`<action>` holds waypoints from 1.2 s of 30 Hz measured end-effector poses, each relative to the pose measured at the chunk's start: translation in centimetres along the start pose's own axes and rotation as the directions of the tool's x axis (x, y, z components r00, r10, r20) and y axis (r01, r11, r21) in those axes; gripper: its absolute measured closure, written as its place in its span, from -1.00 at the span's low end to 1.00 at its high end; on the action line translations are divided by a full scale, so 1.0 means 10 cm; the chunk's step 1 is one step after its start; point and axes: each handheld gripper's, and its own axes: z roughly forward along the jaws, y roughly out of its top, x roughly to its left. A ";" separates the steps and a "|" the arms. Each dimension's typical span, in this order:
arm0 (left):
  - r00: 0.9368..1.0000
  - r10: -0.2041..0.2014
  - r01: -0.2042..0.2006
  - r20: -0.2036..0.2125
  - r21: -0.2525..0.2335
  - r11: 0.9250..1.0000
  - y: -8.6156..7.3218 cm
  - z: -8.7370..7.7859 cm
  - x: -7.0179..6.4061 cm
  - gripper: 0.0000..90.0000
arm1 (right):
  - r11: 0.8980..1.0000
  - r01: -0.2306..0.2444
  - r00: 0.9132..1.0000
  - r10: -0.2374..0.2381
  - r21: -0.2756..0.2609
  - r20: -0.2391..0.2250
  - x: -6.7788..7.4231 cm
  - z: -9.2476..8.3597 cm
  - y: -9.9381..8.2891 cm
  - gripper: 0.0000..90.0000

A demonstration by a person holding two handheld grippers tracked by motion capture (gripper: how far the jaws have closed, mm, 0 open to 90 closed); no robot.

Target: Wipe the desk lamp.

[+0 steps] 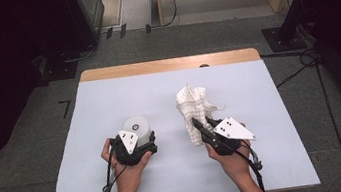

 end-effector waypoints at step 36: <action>0.663 -0.009 0.064 0.748 -0.045 0.997 0.28 -0.19 0.23 -0.81 | 0.998 0.055 0.984 -0.058 -0.019 -0.167 0.44 0.07 0.00 0.62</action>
